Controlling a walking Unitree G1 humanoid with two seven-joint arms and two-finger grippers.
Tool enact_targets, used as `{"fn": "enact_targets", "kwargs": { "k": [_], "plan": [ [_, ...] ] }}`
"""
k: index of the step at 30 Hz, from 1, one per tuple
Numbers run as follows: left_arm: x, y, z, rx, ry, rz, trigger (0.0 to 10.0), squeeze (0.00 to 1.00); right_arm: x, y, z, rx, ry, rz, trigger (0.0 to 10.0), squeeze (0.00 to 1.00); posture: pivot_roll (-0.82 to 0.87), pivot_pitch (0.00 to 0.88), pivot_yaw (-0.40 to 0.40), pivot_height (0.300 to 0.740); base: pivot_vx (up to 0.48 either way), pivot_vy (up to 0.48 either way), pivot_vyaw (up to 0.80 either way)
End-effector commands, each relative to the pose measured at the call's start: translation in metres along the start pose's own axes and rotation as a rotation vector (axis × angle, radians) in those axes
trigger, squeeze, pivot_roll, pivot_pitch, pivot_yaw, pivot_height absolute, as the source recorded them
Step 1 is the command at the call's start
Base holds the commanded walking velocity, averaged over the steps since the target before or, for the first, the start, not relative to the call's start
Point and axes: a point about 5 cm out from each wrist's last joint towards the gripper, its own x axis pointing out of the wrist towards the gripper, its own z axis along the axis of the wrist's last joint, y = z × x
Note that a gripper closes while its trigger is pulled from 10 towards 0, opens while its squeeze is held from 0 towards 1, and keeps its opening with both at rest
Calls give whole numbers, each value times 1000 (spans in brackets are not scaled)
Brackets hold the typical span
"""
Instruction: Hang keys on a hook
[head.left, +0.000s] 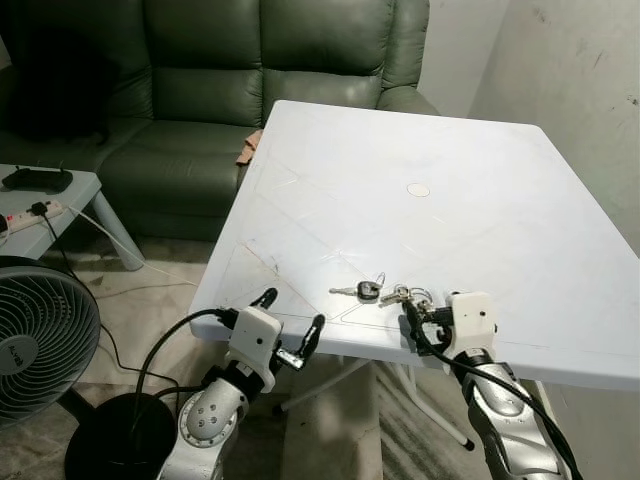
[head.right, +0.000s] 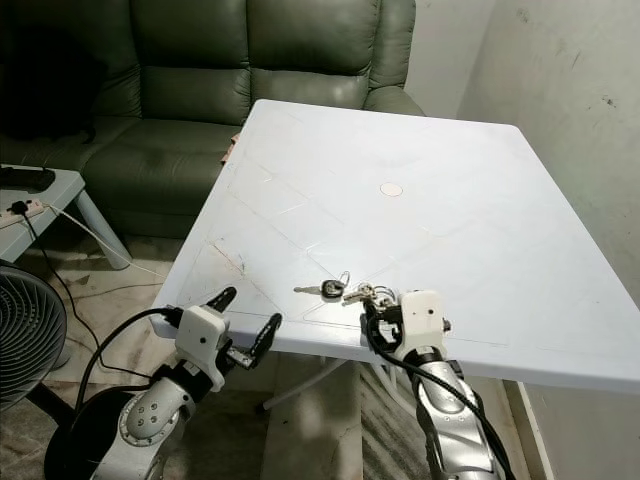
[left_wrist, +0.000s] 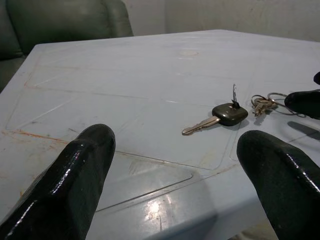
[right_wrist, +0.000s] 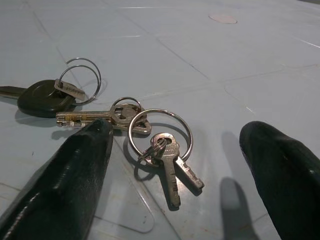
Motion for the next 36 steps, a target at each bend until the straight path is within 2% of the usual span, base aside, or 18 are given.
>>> {"fn": "enact_targets", "kwargs": {
  "k": [1,3,4,12,13,14,16,17,18,19,20,27,29,30,32,33,35,36],
  "plan": [
    [0,-2,3,20,-5,-21,10000,0,-1,-1,3,-5,-2,4,4588,0,-23,0,-33,740,0,0,0],
    [0,-2,4,20,-5,-25,10000,0,-2,-1,3,-6,-4,14,2902,0,-23,0,-33,740,0,0,0],
    [0,-3,4,22,-5,-28,10000,0,-3,-1,4,-7,-9,19,0,0,-24,0,-33,740,0,0,0],
    [0,-4,3,22,-2,-35,10000,0,-4,1,4,-4,-15,45,118,0,-23,0,-32,740,0,0,0],
    [0,-5,3,22,-2,-36,10000,0,-4,2,4,11,-10,51,5137,0,-23,0,-32,740,0,0,0],
    [1,-5,4,22,-2,-36,10000,0,-4,2,3,21,-6,56,5137,0,-23,0,-32,740,0,0,0],
    [1,-7,5,2,-10,-49,10000,0,-5,4,3,32,-5,69,7647,0,-23,0,-30,740,0,0,0],
    [1,-8,5,-6,-13,-54,10000,0,-5,4,3,35,-4,70,7647,0,-23,0,-30,740,0,0,0],
    [1,-10,6,-19,-18,-67,10000,0,-5,4,4,28,-8,69,5608,0,-23,0,-30,740,0,0,0],
    [1,-10,6,-19,-18,-67,10000,0,-5,4,4,28,-8,69,5608,0,-23,0,-30,740,0,0,0],
    [1,-12,6,-17,-15,-77,10000,0,-5,5,4,25,-3,65,6824,0,-24,0,-28,740,0,0,0],
    [-1,-14,5,-19,-5,-91,10000,0,-5,9,2,41,9,57,7804,0,-28,0,-23,740,0,0,0],
    [-1,-15,4,-20,-2,-96,10000,0,-5,11,3,48,14,52,9255,0,-31,0,-20,740,0,0,0],
    [-1,-15,4,-20,-1,-97,10000,0,-5,11,3,50,10,54,7961,0,-32,0,-20,740,0,0,0],
    [-1,-15,4,-20,0,-99,10000,0,-5,12,4,57,8,56,8235,0,-33,0,-18,740,0,0,0],
    [-1,-15,4,-20,1,-100,10000,0,-5,13,4,59,7,54,5843,0,-33,0,-17,740,0,0,0],
    [-2,-16,4,-20,1,-101,10000,0,-5,13,5,63,6,48,4549,0,-32,0,-17,740,0,0,0],
    [-2,-16,4,-21,2,-102,10000,0,-5,13,5,66,3,45,1765,0,-31,0,-18,740,0,0,0]
  ]
}}
